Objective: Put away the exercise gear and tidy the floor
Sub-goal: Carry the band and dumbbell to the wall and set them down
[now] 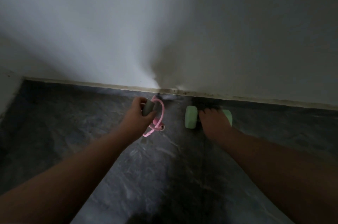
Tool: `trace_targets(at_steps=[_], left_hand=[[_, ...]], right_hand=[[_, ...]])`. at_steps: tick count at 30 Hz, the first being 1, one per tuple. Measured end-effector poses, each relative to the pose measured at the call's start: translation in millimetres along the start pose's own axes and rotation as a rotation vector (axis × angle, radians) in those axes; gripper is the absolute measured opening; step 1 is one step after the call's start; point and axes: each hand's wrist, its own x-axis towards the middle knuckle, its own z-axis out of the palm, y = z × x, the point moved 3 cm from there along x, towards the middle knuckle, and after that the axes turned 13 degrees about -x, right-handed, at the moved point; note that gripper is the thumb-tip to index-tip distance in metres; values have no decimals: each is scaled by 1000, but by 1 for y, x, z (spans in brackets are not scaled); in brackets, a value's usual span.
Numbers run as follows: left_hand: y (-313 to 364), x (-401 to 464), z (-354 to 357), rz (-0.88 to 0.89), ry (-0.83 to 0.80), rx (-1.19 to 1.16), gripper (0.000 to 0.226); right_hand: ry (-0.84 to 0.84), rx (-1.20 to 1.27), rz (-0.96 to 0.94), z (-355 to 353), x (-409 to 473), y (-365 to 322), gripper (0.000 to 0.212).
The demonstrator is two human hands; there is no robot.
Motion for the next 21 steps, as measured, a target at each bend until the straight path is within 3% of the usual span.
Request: trace_targets(at_steps=[8, 11, 14, 16, 17, 19, 21], left_hand=[[10, 5, 7, 41, 3, -64, 25], [7, 6, 8, 17, 0, -97, 26], [3, 7, 10, 5, -17, -114, 27], [5, 7, 9, 12, -27, -121, 26], [6, 7, 8, 17, -27, -132, 25], [7, 7, 4, 26, -18, -171, 23], [6, 5, 0, 16, -16, -262, 20]], right_hand=[[-50, -102, -50, 3, 4, 3, 37], [-43, -38, -44, 3, 3, 3, 40], [214, 200, -8, -15, 2, 1, 46], [443, 421, 4, -36, -5, -6, 33], [457, 567, 6, -42, -7, -14, 23], [273, 924, 62, -54, -11, -35, 6], [-66, 1267, 175, -58, -10, -60, 13]])
